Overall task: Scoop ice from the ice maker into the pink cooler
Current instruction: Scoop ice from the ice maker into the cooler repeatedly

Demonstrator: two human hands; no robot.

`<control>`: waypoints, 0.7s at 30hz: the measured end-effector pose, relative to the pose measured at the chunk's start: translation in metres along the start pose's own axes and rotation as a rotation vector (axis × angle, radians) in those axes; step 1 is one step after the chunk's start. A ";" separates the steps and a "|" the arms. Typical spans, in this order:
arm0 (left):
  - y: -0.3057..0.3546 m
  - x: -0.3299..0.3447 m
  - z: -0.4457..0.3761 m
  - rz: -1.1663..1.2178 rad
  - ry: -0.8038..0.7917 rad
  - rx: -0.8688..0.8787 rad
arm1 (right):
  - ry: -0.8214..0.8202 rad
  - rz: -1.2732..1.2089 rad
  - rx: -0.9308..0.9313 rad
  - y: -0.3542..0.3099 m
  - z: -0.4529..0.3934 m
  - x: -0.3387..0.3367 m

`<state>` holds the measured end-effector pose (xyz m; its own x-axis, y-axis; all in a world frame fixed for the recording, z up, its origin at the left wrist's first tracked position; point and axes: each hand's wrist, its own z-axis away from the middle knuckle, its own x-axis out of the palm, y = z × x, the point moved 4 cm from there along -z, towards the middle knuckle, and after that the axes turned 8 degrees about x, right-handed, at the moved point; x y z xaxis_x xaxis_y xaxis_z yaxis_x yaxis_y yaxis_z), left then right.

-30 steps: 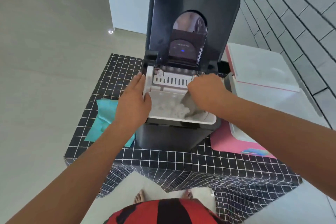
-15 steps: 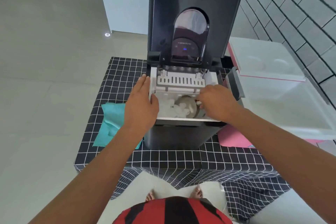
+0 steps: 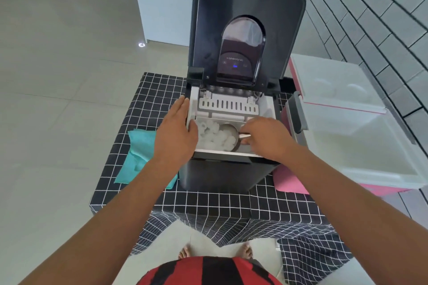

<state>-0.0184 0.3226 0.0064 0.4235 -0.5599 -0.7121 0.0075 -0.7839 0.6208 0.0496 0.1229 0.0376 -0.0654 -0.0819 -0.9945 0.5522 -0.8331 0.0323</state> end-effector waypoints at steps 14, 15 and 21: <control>0.001 -0.001 0.002 -0.023 -0.017 0.008 | 0.118 -0.130 0.108 0.007 0.019 0.001; 0.001 -0.001 0.001 -0.021 -0.019 0.007 | 0.142 -0.134 0.126 0.007 0.020 0.001; 0.001 -0.001 0.001 -0.037 -0.016 0.009 | 0.233 -0.201 0.166 0.017 0.030 0.001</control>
<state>-0.0194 0.3221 0.0079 0.4088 -0.5344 -0.7398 0.0147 -0.8067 0.5908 0.0342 0.0923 0.0399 0.0433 0.2041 -0.9780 0.4040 -0.8989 -0.1697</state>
